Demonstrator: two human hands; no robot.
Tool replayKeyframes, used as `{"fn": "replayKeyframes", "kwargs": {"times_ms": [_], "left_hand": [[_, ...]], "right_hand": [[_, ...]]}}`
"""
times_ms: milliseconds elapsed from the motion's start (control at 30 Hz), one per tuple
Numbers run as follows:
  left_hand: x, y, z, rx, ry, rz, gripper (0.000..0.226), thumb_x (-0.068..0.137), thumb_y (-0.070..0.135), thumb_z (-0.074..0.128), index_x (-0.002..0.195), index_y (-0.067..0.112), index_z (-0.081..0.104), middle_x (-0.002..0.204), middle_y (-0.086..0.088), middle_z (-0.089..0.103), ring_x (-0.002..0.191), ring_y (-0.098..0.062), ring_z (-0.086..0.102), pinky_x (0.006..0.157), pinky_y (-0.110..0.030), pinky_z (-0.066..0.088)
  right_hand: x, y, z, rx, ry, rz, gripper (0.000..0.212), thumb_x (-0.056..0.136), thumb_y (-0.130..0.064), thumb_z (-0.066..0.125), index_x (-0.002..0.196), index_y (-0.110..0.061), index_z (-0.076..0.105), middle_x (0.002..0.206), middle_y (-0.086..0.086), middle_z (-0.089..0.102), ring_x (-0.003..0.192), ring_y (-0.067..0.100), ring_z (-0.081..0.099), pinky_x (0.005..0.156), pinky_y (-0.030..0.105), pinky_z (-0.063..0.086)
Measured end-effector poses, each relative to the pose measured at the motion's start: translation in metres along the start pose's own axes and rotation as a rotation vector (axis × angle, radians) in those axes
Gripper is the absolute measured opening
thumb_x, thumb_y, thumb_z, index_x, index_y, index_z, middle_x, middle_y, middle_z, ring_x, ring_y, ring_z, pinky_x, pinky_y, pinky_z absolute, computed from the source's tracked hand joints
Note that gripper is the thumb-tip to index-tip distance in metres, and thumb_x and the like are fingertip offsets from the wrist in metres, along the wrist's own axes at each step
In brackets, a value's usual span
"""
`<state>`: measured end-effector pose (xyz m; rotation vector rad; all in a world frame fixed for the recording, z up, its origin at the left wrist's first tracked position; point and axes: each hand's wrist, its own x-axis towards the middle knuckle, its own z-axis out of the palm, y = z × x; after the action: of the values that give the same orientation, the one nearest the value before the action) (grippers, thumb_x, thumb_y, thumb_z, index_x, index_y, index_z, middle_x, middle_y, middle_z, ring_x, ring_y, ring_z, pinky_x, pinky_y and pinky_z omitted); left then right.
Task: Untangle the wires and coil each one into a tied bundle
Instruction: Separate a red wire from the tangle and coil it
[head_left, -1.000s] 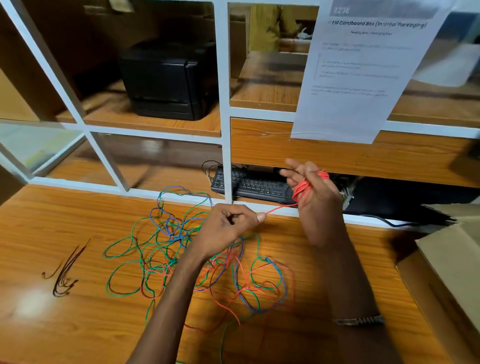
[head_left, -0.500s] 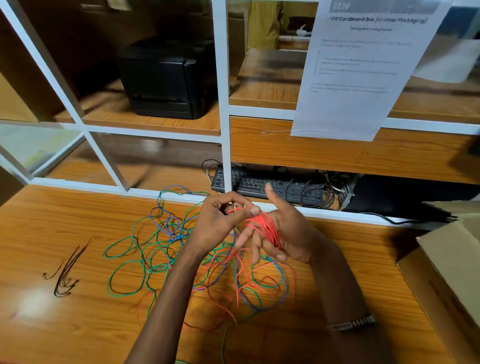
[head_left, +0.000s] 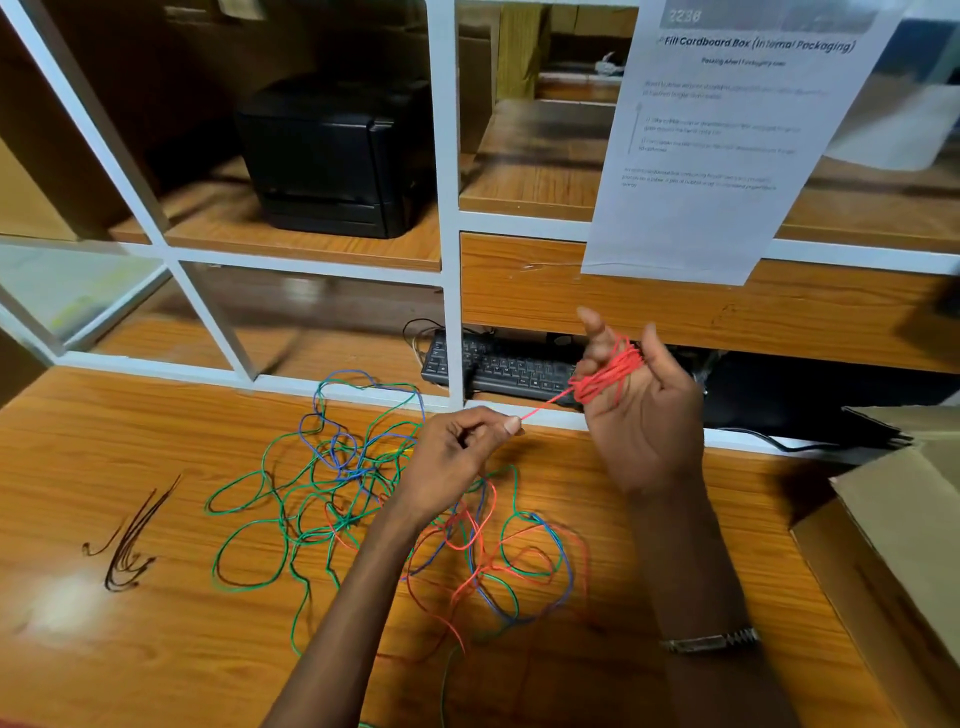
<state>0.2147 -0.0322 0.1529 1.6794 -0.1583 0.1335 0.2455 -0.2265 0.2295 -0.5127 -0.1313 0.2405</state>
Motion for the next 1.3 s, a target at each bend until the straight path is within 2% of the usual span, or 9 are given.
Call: {"fn": "replayKeyframes", "kwargs": {"times_ms": [100, 233, 300, 400, 533, 667, 833, 1067, 1300], "left_hand": [[-0.002, 0.002, 0.006, 0.041, -0.106, 0.002, 0.018, 0.097, 0.022, 0.074, 0.088, 0.007, 0.079, 0.061, -0.001, 0.032, 0.059, -0.015, 0.025, 0.055, -0.032, 0.017], [0.000, 0.004, 0.001, 0.068, -0.089, -0.015, 0.020, 0.089, 0.020, 0.084, 0.076, 0.010, 0.072, 0.054, 0.005, 0.032, 0.052, -0.010, 0.027, 0.051, -0.023, 0.022], [0.003, 0.006, -0.004, 0.047, -0.020, -0.004, 0.018, 0.088, 0.016, 0.084, 0.076, 0.011, 0.072, 0.056, 0.007, 0.032, 0.055, -0.010, 0.028, 0.053, -0.024, 0.023], [0.008, 0.015, -0.007, 0.071, 0.061, 0.048, 0.010, 0.085, 0.015, 0.086, 0.079, 0.015, 0.078, 0.061, 0.005, 0.052, 0.060, -0.009, 0.040, 0.059, -0.031, 0.030], [0.013, 0.024, -0.011, 0.010, 0.161, 0.092, 0.009, 0.077, 0.009, 0.090, 0.080, 0.013, 0.083, 0.081, 0.001, 0.079, 0.077, -0.010, 0.068, 0.069, -0.024, 0.046], [0.010, 0.016, -0.023, 0.082, 0.184, 0.086, 0.015, 0.070, 0.036, 0.091, 0.078, 0.025, 0.085, 0.078, -0.007, 0.076, 0.078, -0.044, 0.060, 0.066, -0.048, 0.043], [0.007, 0.020, -0.015, -0.005, 0.156, 0.028, 0.027, 0.088, 0.040, 0.076, 0.061, 0.034, 0.078, 0.062, 0.010, 0.069, 0.064, -0.002, 0.059, 0.065, -0.024, 0.045], [-0.003, 0.021, -0.011, 0.056, 0.026, 0.008, 0.053, 0.105, 0.037, 0.062, 0.059, 0.011, 0.058, 0.055, -0.016, 0.040, 0.058, -0.016, 0.037, 0.063, -0.031, 0.030], [-0.009, 0.019, -0.022, 0.095, -0.032, -0.006, 0.061, 0.098, 0.030, 0.072, 0.054, 0.007, 0.037, 0.057, -0.018, 0.026, 0.058, -0.020, 0.023, 0.055, -0.033, 0.020]], "right_hand": [[0.007, 0.008, -0.001, -0.275, 0.144, -0.138, 0.041, 0.111, -0.033, 0.035, 0.125, -0.002, 0.060, 0.133, 0.014, 0.067, 0.118, 0.020, 0.067, 0.101, 0.028, 0.048], [0.012, 0.018, -0.012, -0.918, 0.313, -0.231, 0.019, 0.108, -0.026, 0.050, 0.119, -0.017, 0.063, 0.128, 0.006, 0.068, 0.130, 0.021, 0.059, 0.111, 0.027, 0.039], [0.013, 0.016, -0.017, -1.228, 0.400, -0.135, 0.034, 0.106, -0.035, 0.055, 0.122, -0.007, 0.067, 0.126, 0.004, 0.066, 0.128, 0.019, 0.057, 0.102, 0.011, 0.036], [0.011, 0.027, -0.022, -1.529, 0.314, 0.238, 0.075, 0.101, -0.067, 0.039, 0.103, 0.000, 0.072, 0.118, 0.020, 0.071, 0.112, 0.031, 0.066, 0.103, 0.030, 0.046], [0.003, 0.049, -0.015, -1.260, 0.025, 0.640, 0.097, 0.094, -0.082, 0.015, 0.104, 0.001, 0.064, 0.087, 0.027, 0.074, 0.057, 0.031, 0.067, 0.055, 0.031, 0.047], [-0.002, 0.042, -0.013, -0.915, -0.318, 0.798, 0.114, 0.093, -0.083, 0.012, 0.113, 0.017, 0.065, 0.068, 0.024, 0.069, 0.031, 0.015, 0.048, 0.034, 0.022, 0.027], [-0.006, 0.030, -0.004, -0.359, -0.577, 0.652, 0.095, 0.100, -0.071, 0.027, 0.112, 0.014, 0.068, 0.051, 0.010, 0.063, 0.023, 0.012, 0.024, 0.031, 0.023, 0.012], [-0.004, 0.009, -0.001, 0.112, -0.235, 0.159, 0.065, 0.111, -0.043, 0.030, 0.137, 0.012, 0.053, 0.072, 0.000, 0.059, 0.044, 0.005, 0.044, 0.055, 0.020, 0.041], [0.014, -0.003, -0.020, -0.485, 0.279, -0.232, 0.030, 0.108, -0.010, 0.043, 0.128, 0.008, 0.054, 0.130, 0.018, 0.068, 0.093, 0.022, 0.072, 0.090, 0.028, 0.054]]}}
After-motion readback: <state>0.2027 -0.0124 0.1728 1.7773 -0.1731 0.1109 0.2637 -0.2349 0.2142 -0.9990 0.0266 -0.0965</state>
